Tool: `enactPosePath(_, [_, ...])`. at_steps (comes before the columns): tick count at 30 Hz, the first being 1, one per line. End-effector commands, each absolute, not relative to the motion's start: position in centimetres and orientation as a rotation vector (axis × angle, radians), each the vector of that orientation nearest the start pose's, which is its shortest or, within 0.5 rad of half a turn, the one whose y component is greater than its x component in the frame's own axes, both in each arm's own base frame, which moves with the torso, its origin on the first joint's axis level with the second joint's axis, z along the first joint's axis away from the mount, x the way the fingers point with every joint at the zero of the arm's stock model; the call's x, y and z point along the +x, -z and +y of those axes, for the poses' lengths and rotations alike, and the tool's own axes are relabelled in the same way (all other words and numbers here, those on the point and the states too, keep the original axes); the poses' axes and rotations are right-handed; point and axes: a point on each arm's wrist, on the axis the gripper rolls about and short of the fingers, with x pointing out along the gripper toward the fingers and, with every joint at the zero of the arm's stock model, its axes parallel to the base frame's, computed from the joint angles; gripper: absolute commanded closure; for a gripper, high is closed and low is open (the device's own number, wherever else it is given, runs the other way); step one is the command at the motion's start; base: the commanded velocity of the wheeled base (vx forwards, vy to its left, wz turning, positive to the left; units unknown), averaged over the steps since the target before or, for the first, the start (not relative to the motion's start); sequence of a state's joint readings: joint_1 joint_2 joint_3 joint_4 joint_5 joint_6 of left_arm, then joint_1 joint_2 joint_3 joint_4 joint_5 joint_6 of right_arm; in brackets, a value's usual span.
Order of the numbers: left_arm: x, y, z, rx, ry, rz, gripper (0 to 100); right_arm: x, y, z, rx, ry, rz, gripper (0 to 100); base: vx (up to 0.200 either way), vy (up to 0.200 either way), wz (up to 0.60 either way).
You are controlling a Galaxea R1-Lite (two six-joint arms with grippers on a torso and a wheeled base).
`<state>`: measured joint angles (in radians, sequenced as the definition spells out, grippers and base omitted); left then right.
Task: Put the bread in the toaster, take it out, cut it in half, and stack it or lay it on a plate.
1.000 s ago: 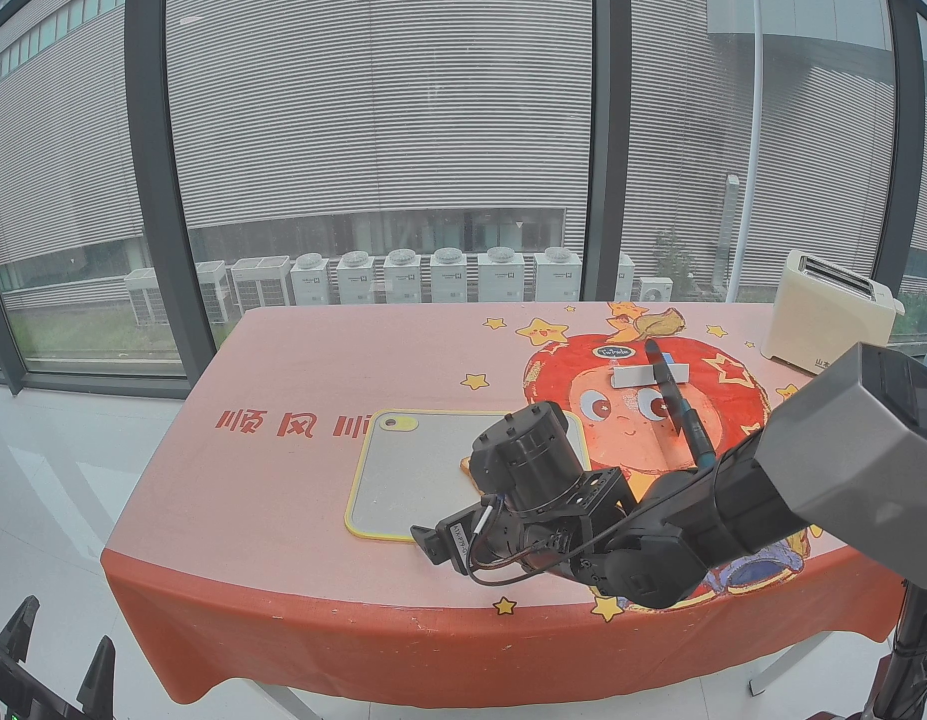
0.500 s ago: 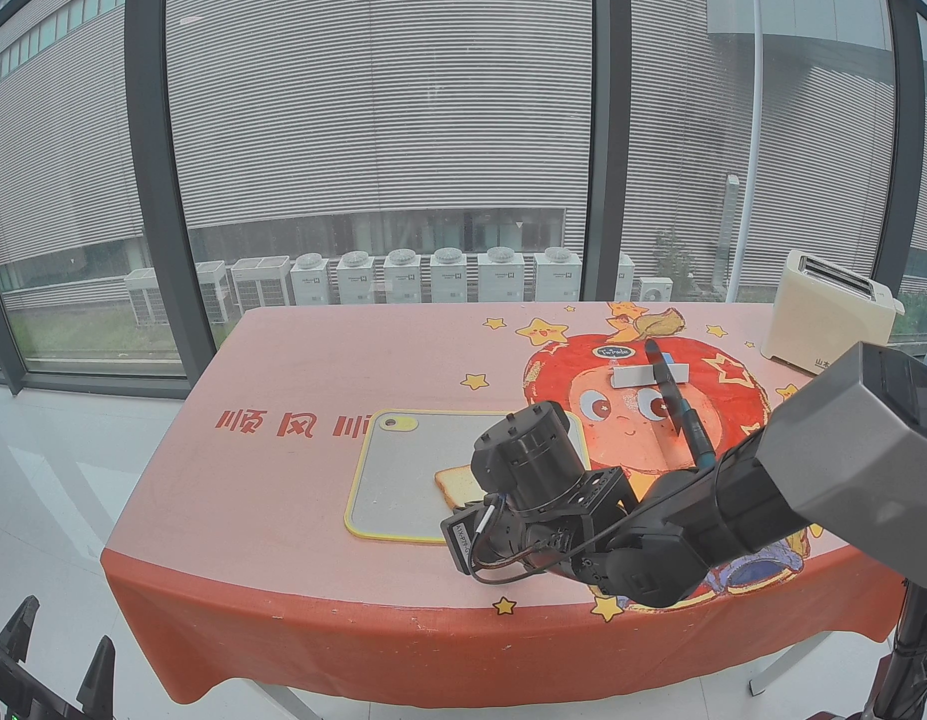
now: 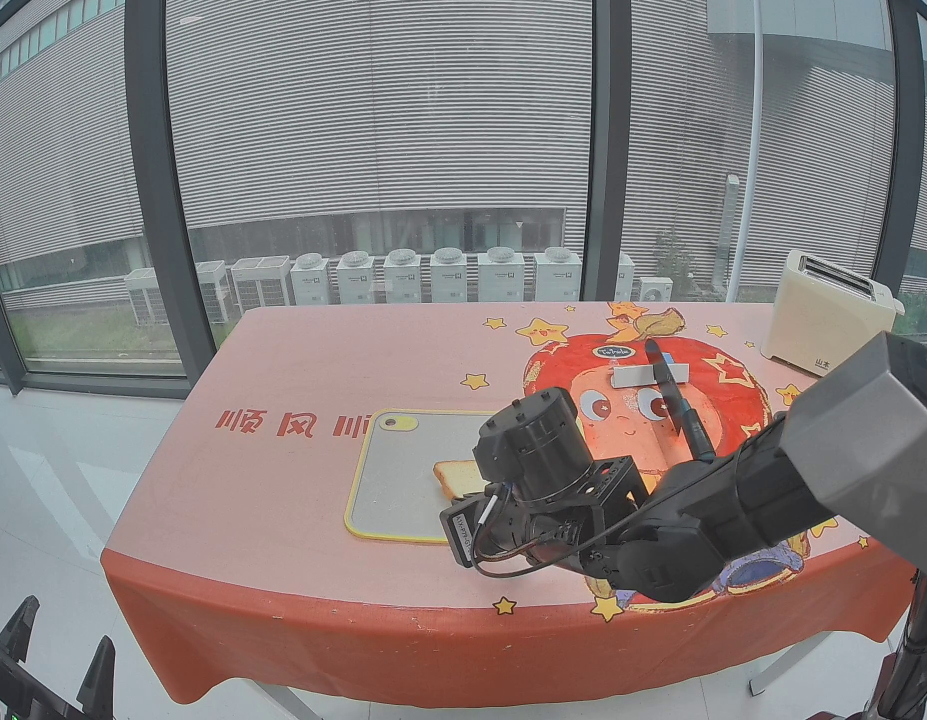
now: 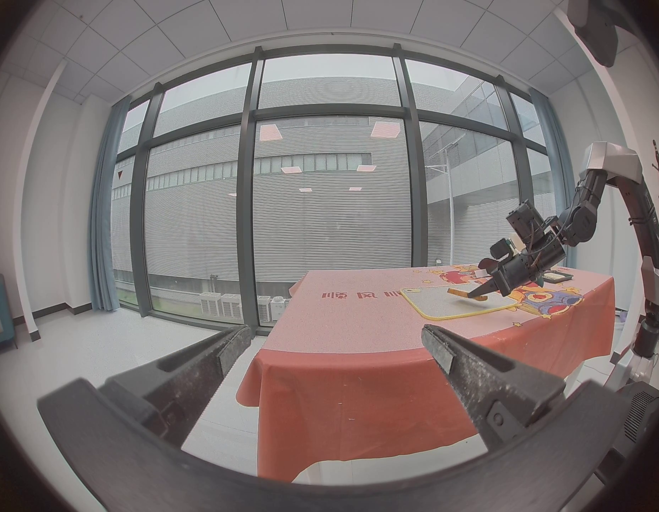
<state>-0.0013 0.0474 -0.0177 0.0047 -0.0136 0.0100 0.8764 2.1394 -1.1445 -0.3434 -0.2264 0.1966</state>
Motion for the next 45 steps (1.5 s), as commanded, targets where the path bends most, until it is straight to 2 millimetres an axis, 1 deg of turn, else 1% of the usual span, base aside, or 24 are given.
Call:
enactPosePath(1, [-1.9, -7.6, 0.0, 0.01, 0.016, 0.054, 0, 25.8, -10.2, 29.9, -0.144, -0.566, 0.586, 100, 0.0, 0.0, 0.0])
enactPosePath(7, [-1.9, -7.6, 0.0, 0.009, 0.016, 0.054, 0, 25.4, -11.1, 29.3, -0.142, -0.568, 0.575, 100, 0.0, 0.0, 0.0])
enactPosePath(11, [-1.9, -7.6, 0.0, 0.01, 0.016, 0.054, 0, 24.8, -12.1, 29.0, -0.133, -0.576, 0.556, 100, 0.0, 0.0, 0.0])
enactPosePath(13, [-1.9, -7.6, 0.0, 0.01, 0.016, 0.054, 0, 24.8, -12.1, 29.0, -0.133, -0.576, 0.556, 100, 0.0, 0.0, 0.0])
enactPosePath(17, [-1.9, -7.6, 0.0, 0.01, 0.014, 0.052, 0, 24.1, -13.7, 28.1, -0.118, -0.571, 0.525, 100, 0.0, 0.0, 0.0])
enactPosePath(20, [-1.9, -7.6, 0.0, 0.01, 0.014, 0.052, 0, 23.9, -14.4, 27.4, -0.109, -0.567, 0.513, 100, 0.0, 0.0, 0.0])
enactPosePath(23, [-1.9, -7.6, 0.0, 0.01, 0.014, 0.054, 0, 23.6, -14.7, 26.9, -0.117, -0.561, 0.53, 100, 0.0, 0.0, 0.0])
enactPosePath(38, [-1.9, -7.6, 0.0, 0.01, 0.014, 0.054, 0, 23.5, -14.8, 26.8, -0.12, -0.552, 0.534, 100, 0.0, 0.0, 0.0])
enactPosePath(42, [-1.9, -7.6, 0.0, 0.011, 0.014, 0.054, 0, 23.6, -15.4, 26.4, -0.109, -0.544, 0.52, 100, 0.0, 0.0, 0.0])
enactPosePath(45, [-1.9, -7.6, 0.0, 0.01, 0.013, 0.054, 0, 23.5, -15.3, 26.2, -0.114, -0.532, 0.521, 100, 0.0, 0.0, 0.0])
